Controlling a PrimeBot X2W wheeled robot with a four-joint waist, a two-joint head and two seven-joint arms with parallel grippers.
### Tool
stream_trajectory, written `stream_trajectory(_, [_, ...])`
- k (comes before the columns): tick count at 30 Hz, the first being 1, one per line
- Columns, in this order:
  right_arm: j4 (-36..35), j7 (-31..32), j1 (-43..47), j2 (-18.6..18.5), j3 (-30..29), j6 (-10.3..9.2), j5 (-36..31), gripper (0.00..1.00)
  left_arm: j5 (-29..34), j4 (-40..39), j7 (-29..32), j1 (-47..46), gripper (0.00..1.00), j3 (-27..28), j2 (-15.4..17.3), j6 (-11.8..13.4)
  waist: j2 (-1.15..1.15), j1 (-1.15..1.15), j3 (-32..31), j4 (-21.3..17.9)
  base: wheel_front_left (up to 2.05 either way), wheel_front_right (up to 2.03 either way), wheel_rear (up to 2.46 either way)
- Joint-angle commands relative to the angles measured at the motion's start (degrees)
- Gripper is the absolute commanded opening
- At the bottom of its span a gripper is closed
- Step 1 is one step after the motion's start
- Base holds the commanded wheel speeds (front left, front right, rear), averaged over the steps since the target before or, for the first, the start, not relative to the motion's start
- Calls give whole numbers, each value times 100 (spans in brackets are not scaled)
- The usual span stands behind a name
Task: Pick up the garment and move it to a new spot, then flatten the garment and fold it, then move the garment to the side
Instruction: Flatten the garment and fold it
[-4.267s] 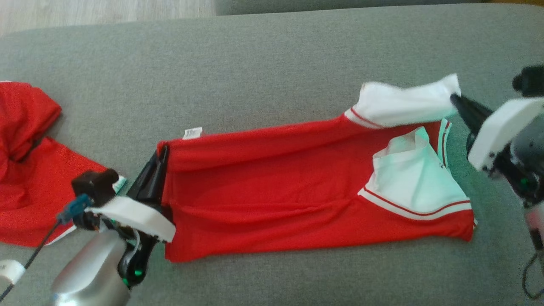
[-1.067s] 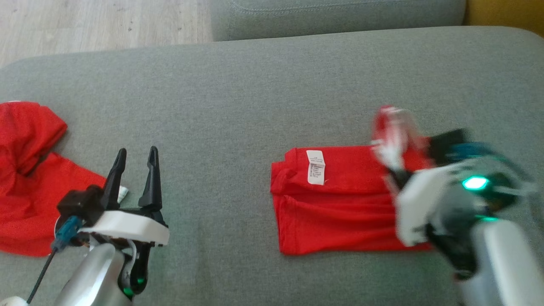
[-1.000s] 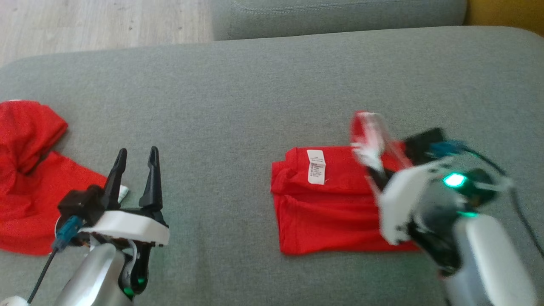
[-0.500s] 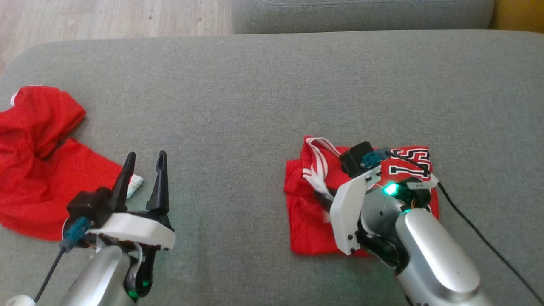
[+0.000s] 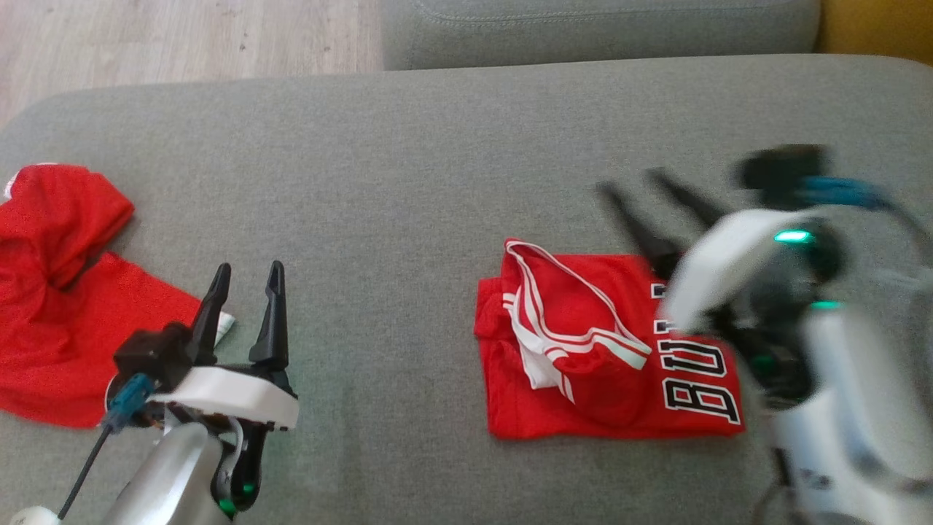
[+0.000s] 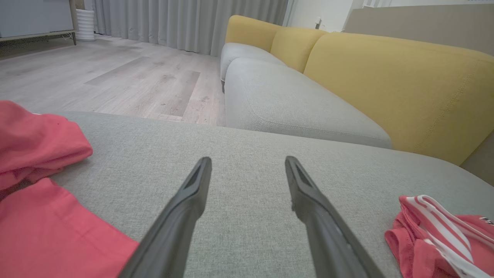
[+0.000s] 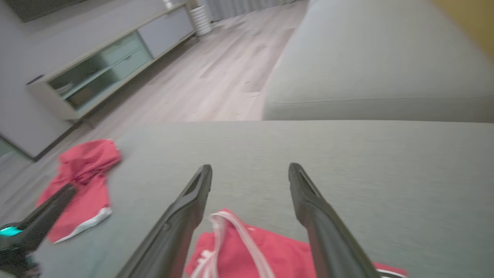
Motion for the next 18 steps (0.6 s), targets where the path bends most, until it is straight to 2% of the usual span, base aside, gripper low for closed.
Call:
stream_trajectory(1, [-227,-48,39,-49,-33,43,-104,100,-2,-139,-38,-262,100,258,149,-2,0,0,-15,-8,0,0,0])
stream_trajectory(5, [-176,-266,501,-309,-638,43,-729,100,-14,-145,-40,-252,100,248,157,-7,0,0,-38,-19,0,0,0])
stream_trajectory(7, [-48,-349,748,-375,-716,43,-1033,100,-17,-145,-41,-256,100,242,164,-11,0,0,-42,-21,0,0,0])
stream_trajectory(8, [28,-380,856,-381,-711,43,-1170,96,-20,-145,-41,-259,100,242,166,-13,0,0,-41,-22,0,0,0])
stream_trajectory(9, [107,-418,947,-356,-682,43,-1295,42,-22,-146,-42,-262,100,242,170,-12,0,0,-38,-25,0,0,0])
stream_trajectory(10, [189,-457,1020,-311,-588,43,-1387,0,-24,-147,-42,-266,100,243,174,-11,0,0,-34,-29,0,0,0])
stream_trajectory(15, [683,-587,1064,-42,447,43,-1489,0,-29,-143,-45,-290,100,241,193,-14,0,0,-17,-43,0,0,0])
stream_trajectory(18, [866,-596,952,111,1315,43,-1134,0,-32,-130,-46,-307,100,229,193,-23,0,0,-18,-36,0,0,0])
